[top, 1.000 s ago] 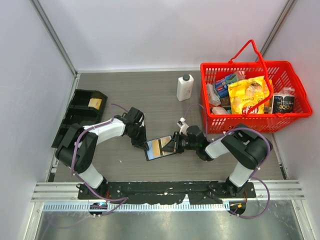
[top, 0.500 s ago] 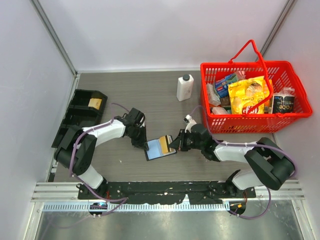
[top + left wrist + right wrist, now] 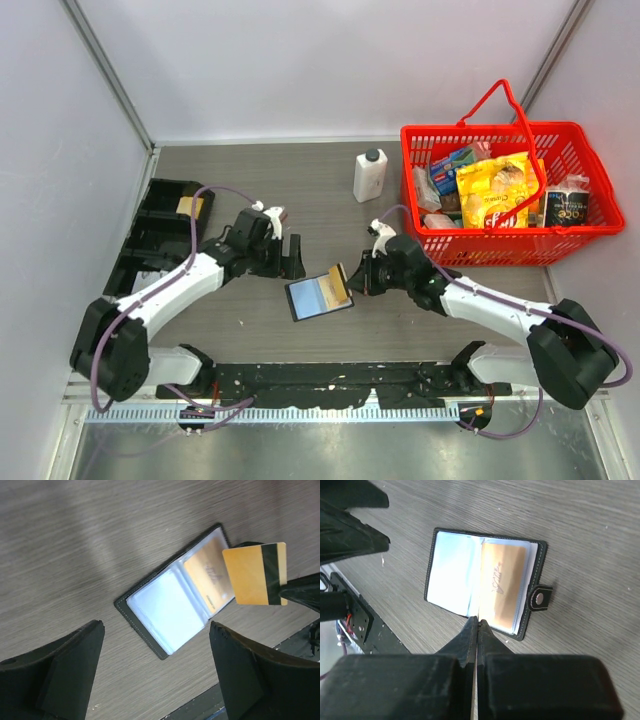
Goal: Take the credit cards out of the card holder
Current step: Remove the credit card from the card holder.
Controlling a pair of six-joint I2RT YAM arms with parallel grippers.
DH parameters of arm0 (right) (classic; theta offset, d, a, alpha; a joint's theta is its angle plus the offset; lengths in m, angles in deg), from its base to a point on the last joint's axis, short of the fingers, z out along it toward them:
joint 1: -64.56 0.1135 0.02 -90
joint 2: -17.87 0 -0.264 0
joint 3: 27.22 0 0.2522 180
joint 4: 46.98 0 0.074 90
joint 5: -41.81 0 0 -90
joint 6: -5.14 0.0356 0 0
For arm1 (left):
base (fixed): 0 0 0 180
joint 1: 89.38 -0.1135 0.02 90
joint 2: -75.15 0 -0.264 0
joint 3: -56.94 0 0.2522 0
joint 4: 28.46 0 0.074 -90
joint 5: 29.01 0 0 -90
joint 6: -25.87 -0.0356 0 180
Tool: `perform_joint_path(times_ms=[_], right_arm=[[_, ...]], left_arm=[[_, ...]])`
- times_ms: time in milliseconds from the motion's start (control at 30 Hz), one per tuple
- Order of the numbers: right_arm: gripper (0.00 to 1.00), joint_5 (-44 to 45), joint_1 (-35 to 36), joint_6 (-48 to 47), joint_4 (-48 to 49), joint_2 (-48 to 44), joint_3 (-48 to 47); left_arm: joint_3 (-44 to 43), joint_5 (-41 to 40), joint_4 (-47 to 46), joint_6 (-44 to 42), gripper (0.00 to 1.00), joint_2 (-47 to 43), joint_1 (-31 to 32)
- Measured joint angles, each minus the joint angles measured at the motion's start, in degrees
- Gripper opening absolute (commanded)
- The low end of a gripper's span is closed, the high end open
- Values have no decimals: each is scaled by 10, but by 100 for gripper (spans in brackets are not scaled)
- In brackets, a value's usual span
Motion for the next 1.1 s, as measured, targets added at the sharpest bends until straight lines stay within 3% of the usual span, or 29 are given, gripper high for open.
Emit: perform_joint_path(times_ms=[367,467,633,700,900,1100], right_arm=[[1,-70,-4,-82,-89,-28,-57],[1,-78,-3,-93,-101,-42,-63],[1,-64,-4,-81,-101,-66,-78],[1,-48,-4,-59,-101,-65,-90],[1,8,-3,55,-114,-52,-120],[1,52,7,130,-153,-39,-160]], left_arm=[[5,88,-67,-151,89,-118,0],[5,104,-84,-157,89,-123,0],[5,96,-92,-98,89,-123,4],[5,72,-97,-83,89,-124,19],[32,-31,-133,-109,90,-175,146],[74,-190,-173,-171,93,-219,237]])
